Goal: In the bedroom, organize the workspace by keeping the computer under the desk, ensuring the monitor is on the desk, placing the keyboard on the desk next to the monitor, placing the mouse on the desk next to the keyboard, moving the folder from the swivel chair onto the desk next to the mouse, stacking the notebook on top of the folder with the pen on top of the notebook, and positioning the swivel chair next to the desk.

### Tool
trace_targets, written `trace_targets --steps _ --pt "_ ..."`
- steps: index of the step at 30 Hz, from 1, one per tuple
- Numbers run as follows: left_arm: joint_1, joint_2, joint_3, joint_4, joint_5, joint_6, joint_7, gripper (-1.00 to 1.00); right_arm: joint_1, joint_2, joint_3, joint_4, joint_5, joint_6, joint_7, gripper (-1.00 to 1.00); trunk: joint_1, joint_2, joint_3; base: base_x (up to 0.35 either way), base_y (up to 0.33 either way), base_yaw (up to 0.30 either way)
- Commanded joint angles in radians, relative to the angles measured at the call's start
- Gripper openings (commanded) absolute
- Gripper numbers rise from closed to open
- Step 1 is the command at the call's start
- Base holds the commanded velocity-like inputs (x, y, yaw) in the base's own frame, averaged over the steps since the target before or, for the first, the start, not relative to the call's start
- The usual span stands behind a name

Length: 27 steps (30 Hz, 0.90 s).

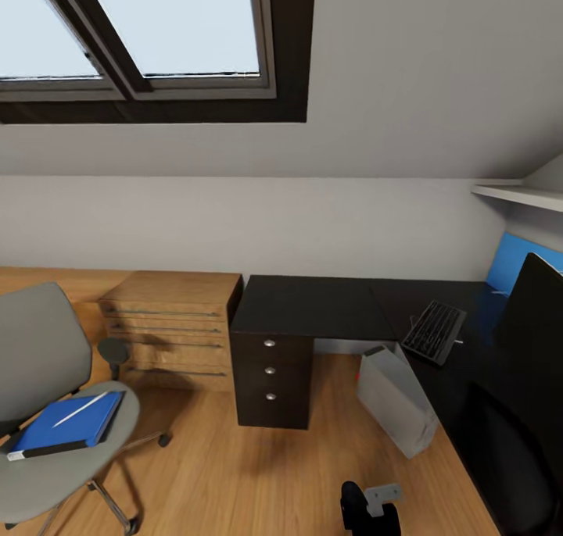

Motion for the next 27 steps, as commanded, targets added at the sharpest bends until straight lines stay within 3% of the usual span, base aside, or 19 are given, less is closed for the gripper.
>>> trace_targets --steps 1,9,12,13,19,27 --pt "-0.001 0.000 0.000 0.000 0.010 -0.004 0.000 1.00 -0.001 0.001 0.008 0.002 -0.003 -0.004 -0.005 -1.00 0.001 -0.001 -0.001 0.329 0.000 0.000" --pt "-0.001 0.000 0.000 0.004 0.010 -0.005 0.000 1.00 -0.001 0.013 0.008 0.002 -0.005 -0.006 -0.005 -1.00 0.001 -0.001 -0.001 0.162 0.000 0.000" --pt "-0.001 0.000 0.001 0.021 0.010 -0.088 -0.003 1.00 -0.002 0.014 0.008 0.002 -0.004 -0.006 -0.006 -1.00 0.001 -0.001 -0.001 0.004 0.000 0.000" --pt "-0.001 0.000 0.000 0.052 0.010 -0.233 -0.006 1.00 -0.001 0.014 0.008 0.002 -0.004 -0.006 -0.006 -1.00 0.001 -0.001 -0.001 0.000 0.000 0.000" --pt "-0.001 0.000 0.000 0.054 0.009 -0.248 -0.006 1.00 -0.001 0.014 0.007 0.002 -0.005 -0.006 -0.006 -1.00 0.001 -0.001 -0.001 0.023 0.000 0.000" --pt "-0.001 -0.001 0.000 0.054 0.010 -0.249 -0.006 1.00 -0.001 0.014 0.006 0.001 -0.006 -0.014 -0.006 -1.00 0.001 -0.001 -0.002 0.278 0.000 0.000"
